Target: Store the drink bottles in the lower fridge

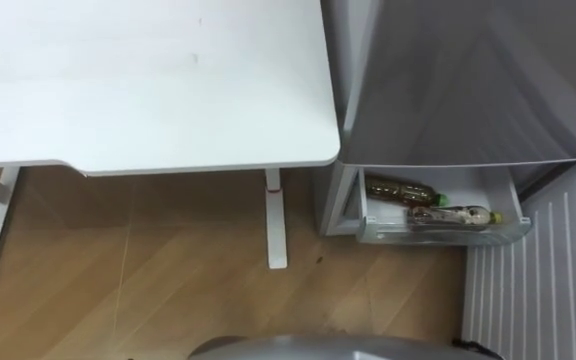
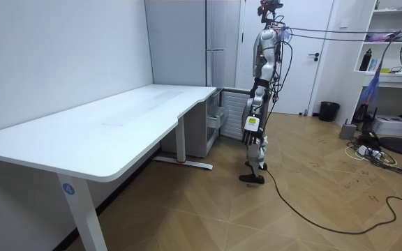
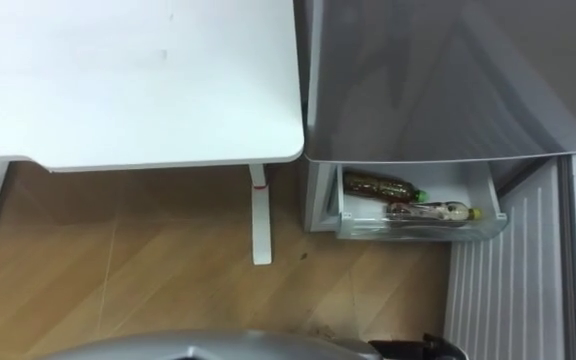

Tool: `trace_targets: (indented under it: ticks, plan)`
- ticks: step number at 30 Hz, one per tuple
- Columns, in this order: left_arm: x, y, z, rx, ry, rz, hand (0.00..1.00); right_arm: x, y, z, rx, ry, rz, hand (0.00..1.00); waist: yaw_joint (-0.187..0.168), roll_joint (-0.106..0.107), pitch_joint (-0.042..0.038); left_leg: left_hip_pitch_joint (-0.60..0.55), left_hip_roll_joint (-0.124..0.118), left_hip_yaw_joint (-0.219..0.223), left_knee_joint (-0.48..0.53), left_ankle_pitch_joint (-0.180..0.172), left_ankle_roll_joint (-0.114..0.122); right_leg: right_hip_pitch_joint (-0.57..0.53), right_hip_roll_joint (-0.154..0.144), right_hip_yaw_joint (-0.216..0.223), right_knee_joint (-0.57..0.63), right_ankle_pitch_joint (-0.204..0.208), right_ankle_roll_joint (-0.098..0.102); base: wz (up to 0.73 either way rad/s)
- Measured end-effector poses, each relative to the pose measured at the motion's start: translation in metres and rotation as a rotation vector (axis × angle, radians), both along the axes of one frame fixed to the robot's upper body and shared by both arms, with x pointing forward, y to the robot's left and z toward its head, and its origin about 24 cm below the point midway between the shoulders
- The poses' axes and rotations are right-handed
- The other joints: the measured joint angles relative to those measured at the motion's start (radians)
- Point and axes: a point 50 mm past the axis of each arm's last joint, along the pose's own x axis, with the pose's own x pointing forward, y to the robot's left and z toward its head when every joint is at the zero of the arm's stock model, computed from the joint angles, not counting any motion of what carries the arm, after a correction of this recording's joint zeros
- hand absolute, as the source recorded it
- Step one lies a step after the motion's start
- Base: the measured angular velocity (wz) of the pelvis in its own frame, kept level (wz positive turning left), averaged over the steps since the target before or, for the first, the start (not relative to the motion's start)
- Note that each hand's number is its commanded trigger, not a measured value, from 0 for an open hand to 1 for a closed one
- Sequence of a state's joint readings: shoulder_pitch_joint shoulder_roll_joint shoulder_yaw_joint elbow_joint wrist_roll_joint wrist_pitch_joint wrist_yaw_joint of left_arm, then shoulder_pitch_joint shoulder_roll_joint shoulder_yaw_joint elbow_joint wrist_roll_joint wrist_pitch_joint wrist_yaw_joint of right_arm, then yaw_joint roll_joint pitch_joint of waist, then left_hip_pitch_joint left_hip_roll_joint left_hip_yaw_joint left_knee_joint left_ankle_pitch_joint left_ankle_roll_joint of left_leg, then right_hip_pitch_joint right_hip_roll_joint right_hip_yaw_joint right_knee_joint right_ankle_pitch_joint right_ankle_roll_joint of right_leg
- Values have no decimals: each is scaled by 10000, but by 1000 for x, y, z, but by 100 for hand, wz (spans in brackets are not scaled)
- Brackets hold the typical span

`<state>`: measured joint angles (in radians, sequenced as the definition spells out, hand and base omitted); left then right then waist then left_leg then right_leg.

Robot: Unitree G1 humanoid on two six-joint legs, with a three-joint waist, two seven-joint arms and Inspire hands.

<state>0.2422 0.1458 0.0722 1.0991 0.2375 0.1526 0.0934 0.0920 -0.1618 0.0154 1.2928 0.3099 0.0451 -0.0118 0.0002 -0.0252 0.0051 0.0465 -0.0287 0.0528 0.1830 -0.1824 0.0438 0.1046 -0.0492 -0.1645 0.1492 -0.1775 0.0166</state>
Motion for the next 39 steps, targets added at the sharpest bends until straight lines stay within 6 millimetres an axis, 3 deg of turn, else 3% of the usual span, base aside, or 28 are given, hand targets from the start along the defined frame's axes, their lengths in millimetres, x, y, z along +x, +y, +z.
trace_targets:
  ticks: [7, 12, 14, 17, 22, 26, 29, 34, 39]
  plan:
    - [4, -5, -1, -127, 121, -450, 0, -12, 2, -1, 19, 89, -1110, 0, -237, -31, 5, 144, -2, 14, 60, -107, 14, 119, -6, 95, 32, -79, 0, -2]
    - [9, -9, -2, -193, -68, -380, 0, -16, 2, -1, 137, 127, -2545, 0, -244, 96, -19, -500, 169, 245, 1317, -734, 22, -543, 10, 277, 1158, -569, -23, -14]
    - [25, -9, -2, -148, -477, -357, 0, -5, 3, -1, 179, -68, -3184, 0, -198, 172, -36, -1272, 264, 259, 2328, -1045, 46, -1397, -10, 283, 2245, -850, -50, -2]
    - [46, -11, -1, -260, -1223, -291, 0, 17, 4, 0, 539, -815, -4591, 0, -210, 212, 84, -2252, 332, 269, 3541, -1437, 59, -2504, -21, 531, 3608, -1253, -86, -12]
    - [74, -13, 2, -386, -2240, 398, 0, 52, 7, 4, 1700, -2204, -8248, 0, -189, 231, 126, -3969, 360, 177, 5429, -2007, 75, -4218, -61, 619, 5509, -1953, -136, -3]
    - [80, -11, 3, -504, -2571, 1426, 0, 77, 6, 10, 2305, -3288, -10879, 0, -159, 240, 119, -5477, 330, 169, 6484, -2053, 55, -5814, -173, 733, 6769, -2181, -187, 2]
    - [86, -12, 3, -560, -2821, 2105, 0, 97, 7, 16, 2690, -4102, -12033, 0, 59, 181, 148, -6350, 345, 220, 7049, -2070, 37, -6770, -204, 820, 7477, -2285, -180, -2]
    - [89, -12, 4, -489, -2930, 1838, 0, 129, 5, 28, 3187, -5294, -12782, 0, 237, 273, 226, -7446, 328, -11, 7783, -2055, 5, -7716, -204, 780, 8163, -2323, -266, 6]
    - [91, -7, 6, -357, -2919, 1551, 0, 148, -7, 40, 3610, -6387, -12872, 0, 432, 303, 238, -8580, 323, -51, 8545, -2146, 44, -8839, -222, 827, 8969, -2474, -302, 5]
